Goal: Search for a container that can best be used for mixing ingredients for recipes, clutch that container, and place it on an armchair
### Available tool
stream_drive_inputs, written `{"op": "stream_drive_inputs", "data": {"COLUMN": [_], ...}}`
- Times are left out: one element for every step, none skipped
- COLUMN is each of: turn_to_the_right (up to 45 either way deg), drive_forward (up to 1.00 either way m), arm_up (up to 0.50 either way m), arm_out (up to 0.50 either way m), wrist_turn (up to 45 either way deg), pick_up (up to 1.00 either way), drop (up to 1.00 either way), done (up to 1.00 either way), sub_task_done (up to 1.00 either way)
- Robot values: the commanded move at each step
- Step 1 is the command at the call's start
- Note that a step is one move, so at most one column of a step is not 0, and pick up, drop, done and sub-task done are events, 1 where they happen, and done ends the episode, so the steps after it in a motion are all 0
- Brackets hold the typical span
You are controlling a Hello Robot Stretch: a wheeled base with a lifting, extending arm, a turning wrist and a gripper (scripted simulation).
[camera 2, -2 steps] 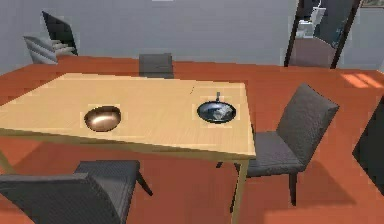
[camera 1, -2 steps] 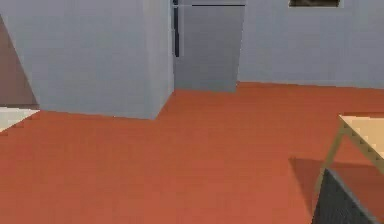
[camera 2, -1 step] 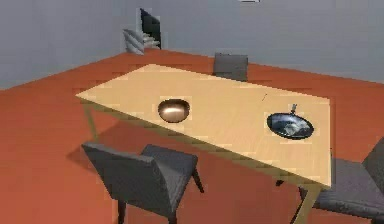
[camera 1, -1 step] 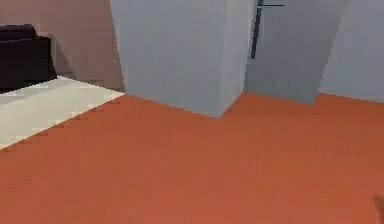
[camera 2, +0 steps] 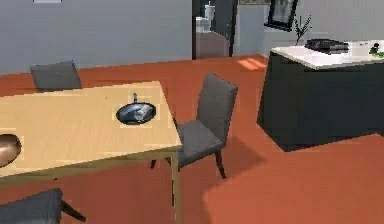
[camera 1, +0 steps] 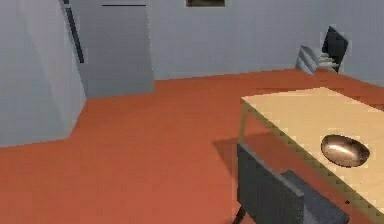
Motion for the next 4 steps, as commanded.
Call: {"op": "stream_drive_inputs", "data": {"turn_to_the_right": [45.0, 42.0, 0.0, -45.0], "drive_forward": [0.00, 0.00, 0.60, 0.00], "arm_up": [0.00, 0.00, 0.00, 0.00], "arm_out": [0.00, 0.00, 0.00, 0.00], "wrist_turn": [0.0, 0.0, 0.0, 0.0], "pick_up": [0.00, 0.00, 0.00, 0.00], "drop": [0.00, 0.00, 0.00, 0.00], "done": [0.00, 0.00, 0.00, 0.00], "sub_task_done": [0.00, 0.00, 0.00, 0.00]}}
